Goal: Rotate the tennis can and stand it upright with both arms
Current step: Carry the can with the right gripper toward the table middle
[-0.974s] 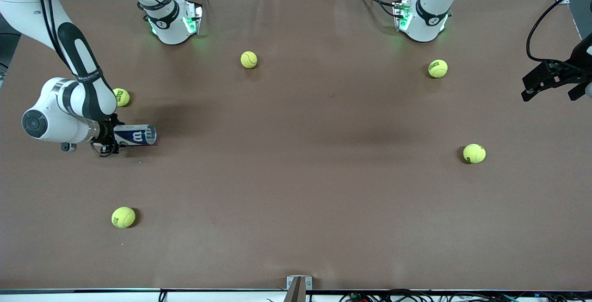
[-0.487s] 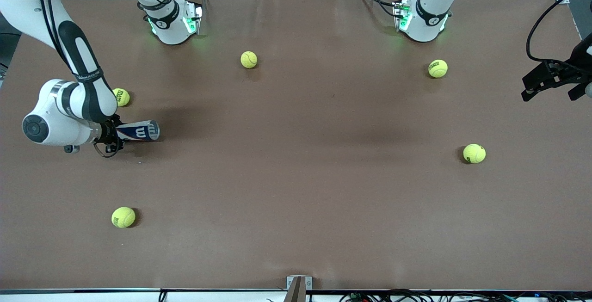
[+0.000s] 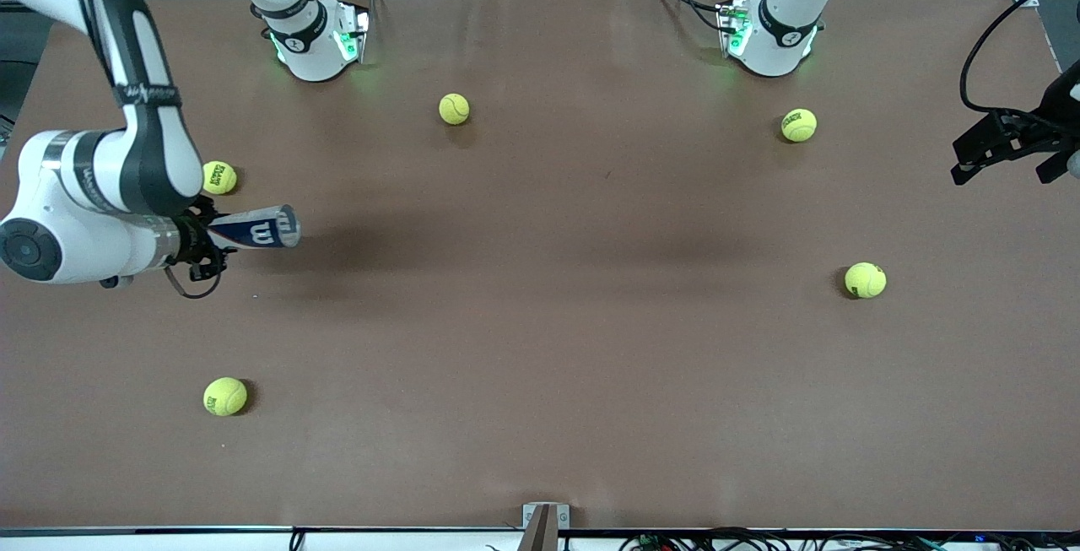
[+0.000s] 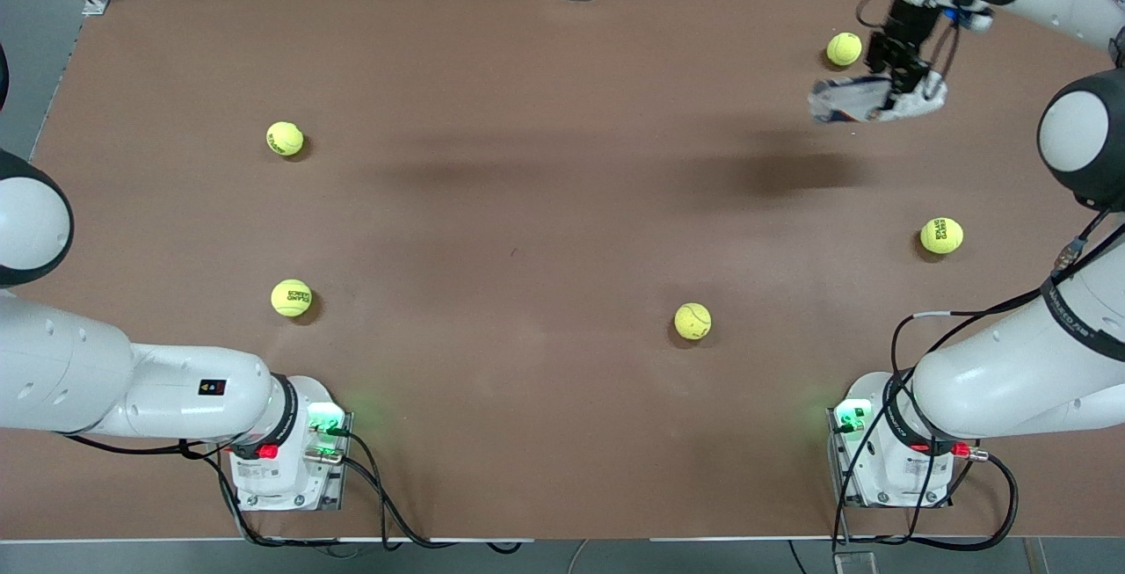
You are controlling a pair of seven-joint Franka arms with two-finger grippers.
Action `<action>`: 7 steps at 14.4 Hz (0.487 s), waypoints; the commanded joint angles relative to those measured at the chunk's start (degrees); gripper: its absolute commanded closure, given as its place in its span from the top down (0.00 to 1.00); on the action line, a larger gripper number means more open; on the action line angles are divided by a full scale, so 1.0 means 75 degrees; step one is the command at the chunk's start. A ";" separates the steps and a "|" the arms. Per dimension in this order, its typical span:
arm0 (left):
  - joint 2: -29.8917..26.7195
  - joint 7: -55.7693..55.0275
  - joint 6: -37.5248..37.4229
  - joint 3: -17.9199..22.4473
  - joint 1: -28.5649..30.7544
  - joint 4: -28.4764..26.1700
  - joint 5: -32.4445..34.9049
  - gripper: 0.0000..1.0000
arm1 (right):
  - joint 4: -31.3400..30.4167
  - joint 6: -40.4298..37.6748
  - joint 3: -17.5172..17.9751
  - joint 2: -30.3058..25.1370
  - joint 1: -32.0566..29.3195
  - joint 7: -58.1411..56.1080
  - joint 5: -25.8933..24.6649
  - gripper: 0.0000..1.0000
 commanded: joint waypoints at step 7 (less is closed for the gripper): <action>0.0013 0.0022 -0.0119 -0.0008 0.0017 0.0083 0.0086 1.00 | 0.1651 0.0467 -0.0055 0.0722 0.2661 0.3252 0.0551 0.60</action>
